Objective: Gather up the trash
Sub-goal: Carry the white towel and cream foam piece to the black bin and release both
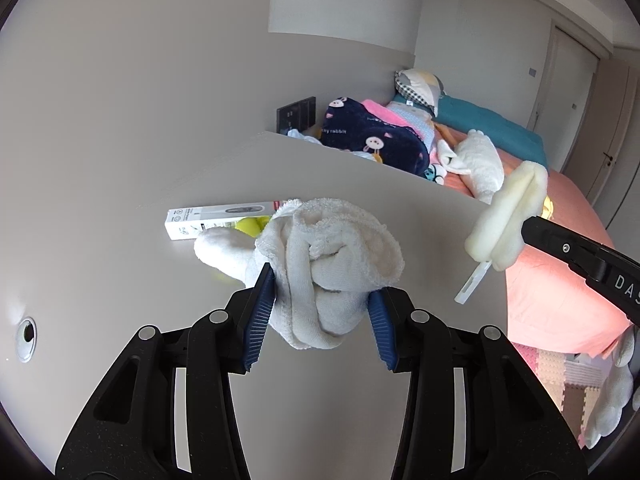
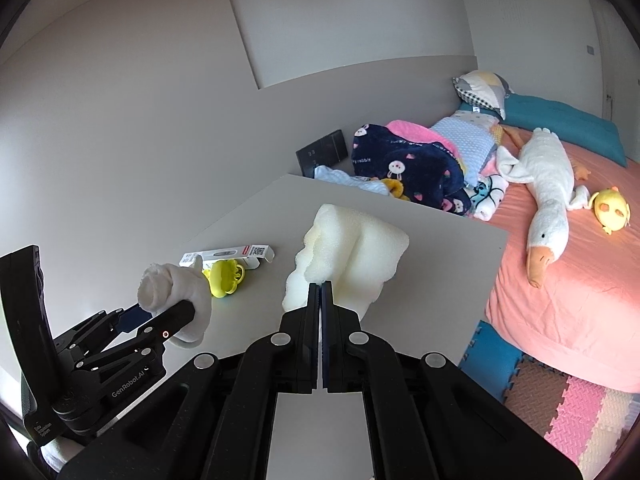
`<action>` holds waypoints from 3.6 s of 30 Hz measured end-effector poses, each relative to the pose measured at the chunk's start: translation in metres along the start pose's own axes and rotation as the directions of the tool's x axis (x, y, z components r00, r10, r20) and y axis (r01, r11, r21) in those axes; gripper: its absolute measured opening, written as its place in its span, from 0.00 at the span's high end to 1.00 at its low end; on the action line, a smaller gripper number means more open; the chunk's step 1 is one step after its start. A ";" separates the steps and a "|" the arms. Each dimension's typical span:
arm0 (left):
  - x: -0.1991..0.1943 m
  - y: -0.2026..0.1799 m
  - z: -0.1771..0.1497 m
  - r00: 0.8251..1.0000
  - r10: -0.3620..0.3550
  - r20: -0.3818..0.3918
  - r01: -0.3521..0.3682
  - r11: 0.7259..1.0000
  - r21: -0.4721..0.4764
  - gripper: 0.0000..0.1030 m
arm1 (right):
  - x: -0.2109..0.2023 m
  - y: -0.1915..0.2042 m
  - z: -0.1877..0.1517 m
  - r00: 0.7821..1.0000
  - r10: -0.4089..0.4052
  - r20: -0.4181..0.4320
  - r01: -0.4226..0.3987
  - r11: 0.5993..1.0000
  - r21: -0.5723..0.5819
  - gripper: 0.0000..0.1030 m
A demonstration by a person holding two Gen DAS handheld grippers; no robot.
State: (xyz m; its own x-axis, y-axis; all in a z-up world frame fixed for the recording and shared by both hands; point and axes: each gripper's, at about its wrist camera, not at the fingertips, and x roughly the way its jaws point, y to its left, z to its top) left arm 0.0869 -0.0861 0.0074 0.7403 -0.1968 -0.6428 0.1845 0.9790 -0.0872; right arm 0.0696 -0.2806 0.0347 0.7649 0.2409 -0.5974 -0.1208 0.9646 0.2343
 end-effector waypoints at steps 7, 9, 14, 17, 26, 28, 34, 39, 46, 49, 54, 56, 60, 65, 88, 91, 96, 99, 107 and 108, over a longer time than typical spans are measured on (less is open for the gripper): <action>-0.016 -0.035 -0.007 0.999 -0.041 0.001 0.041 0.999 0.025 0.57 | -0.037 -0.021 -0.012 0.999 -0.027 0.017 0.027 0.999 0.023 0.98; -0.020 -0.044 -0.009 0.999 -0.053 -0.001 0.053 0.998 0.033 0.57 | -0.046 -0.028 -0.016 0.999 -0.035 0.023 0.035 0.999 0.032 0.98; -0.030 -0.068 -0.017 0.997 -0.081 -0.005 0.081 0.995 0.061 0.57 | -0.068 -0.043 -0.026 0.998 -0.059 0.025 0.058 0.997 0.056 0.98; -0.034 -0.081 -0.022 0.995 -0.102 -0.012 0.102 0.992 0.070 0.57 | -0.080 -0.053 -0.033 0.997 -0.072 0.028 0.069 0.995 0.074 0.98; -0.046 -0.121 -0.032 0.988 -0.152 -0.028 0.154 0.981 0.120 0.57 | -0.109 -0.076 -0.051 0.994 -0.107 0.034 0.103 0.989 0.109 0.98; -0.048 -0.129 -0.034 0.987 -0.160 -0.031 0.163 0.977 0.134 0.57 | -0.114 -0.081 -0.054 0.993 -0.114 0.038 0.109 0.987 0.119 0.98; -0.051 -0.151 -0.039 0.981 -0.186 -0.045 0.191 0.968 0.165 0.57 | -0.134 -0.098 -0.063 0.988 -0.146 0.050 0.137 0.979 0.150 0.98; -0.053 -0.172 -0.044 0.975 -0.213 -0.059 0.220 0.957 0.189 0.57 | -0.151 -0.112 -0.070 0.982 -0.177 0.059 0.165 0.971 0.171 0.98; -0.052 -0.203 -0.051 0.965 -0.248 -0.082 0.261 0.938 0.227 0.56 | -0.168 -0.134 -0.081 0.973 -0.224 0.053 0.210 0.958 0.197 0.98; -0.051 -0.214 -0.053 0.961 -0.261 -0.094 0.276 0.930 0.242 0.56 | -0.174 -0.143 -0.086 0.969 -0.241 0.048 0.226 0.951 0.209 0.98; -0.047 -0.233 -0.060 0.954 -0.276 -0.119 0.298 0.916 0.268 0.56 | -0.181 -0.157 -0.094 0.962 -0.272 0.035 0.257 0.939 0.227 0.98; -0.045 -0.240 -0.064 0.951 -0.281 -0.133 0.307 0.910 0.277 0.56 | -0.182 -0.163 -0.096 0.959 -0.283 0.029 0.269 0.934 0.235 0.98; -0.041 -0.252 -0.070 0.944 -0.288 -0.158 0.324 0.896 0.302 0.56 | -0.184 -0.173 -0.102 0.954 -0.298 0.013 0.285 0.925 0.251 0.98; -0.035 -0.262 -0.075 0.939 -0.294 -0.181 0.339 0.884 0.321 0.56 | -0.183 -0.183 -0.106 0.951 -0.310 -0.003 0.299 0.916 0.266 0.98; -0.022 -0.255 -0.076 0.943 -0.278 -0.185 0.324 0.897 0.302 0.06 | -0.169 -0.191 -0.105 0.898 -0.438 -0.043 0.434 0.864 0.255 0.37; -0.021 -0.249 -0.072 0.959 -0.234 -0.160 0.274 0.910 0.313 0.06 | -0.175 -0.191 -0.103 0.879 -0.476 -0.011 0.463 0.849 0.256 0.31; -0.017 -0.238 -0.068 0.959 -0.227 -0.170 0.268 0.921 0.281 0.06 | -0.176 -0.195 -0.103 0.887 -0.461 -0.012 0.446 0.852 0.274 0.30; -0.017 -0.235 -0.070 0.958 -0.228 -0.176 0.271 0.922 0.278 0.06 | -0.173 -0.195 -0.103 0.891 -0.454 -0.020 0.441 0.853 0.278 0.30; -0.020 -0.232 -0.069 0.960 -0.229 -0.164 0.268 0.919 0.287 0.06 | -0.167 -0.188 -0.104 0.896 -0.443 -0.024 0.433 0.860 0.270 0.30; -0.020 -0.232 -0.069 0.960 -0.228 -0.162 0.267 0.920 0.288 0.06 | -0.167 -0.187 -0.104 0.897 -0.441 -0.024 0.431 0.861 0.269 0.30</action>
State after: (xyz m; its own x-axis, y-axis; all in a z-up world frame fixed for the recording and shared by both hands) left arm -0.0153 -0.3052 -0.0119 0.5636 -0.4037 -0.7207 0.5538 0.8320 -0.0330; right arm -0.1009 -0.4904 0.0110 0.7245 -0.2073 -0.6573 0.3959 0.9058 0.1508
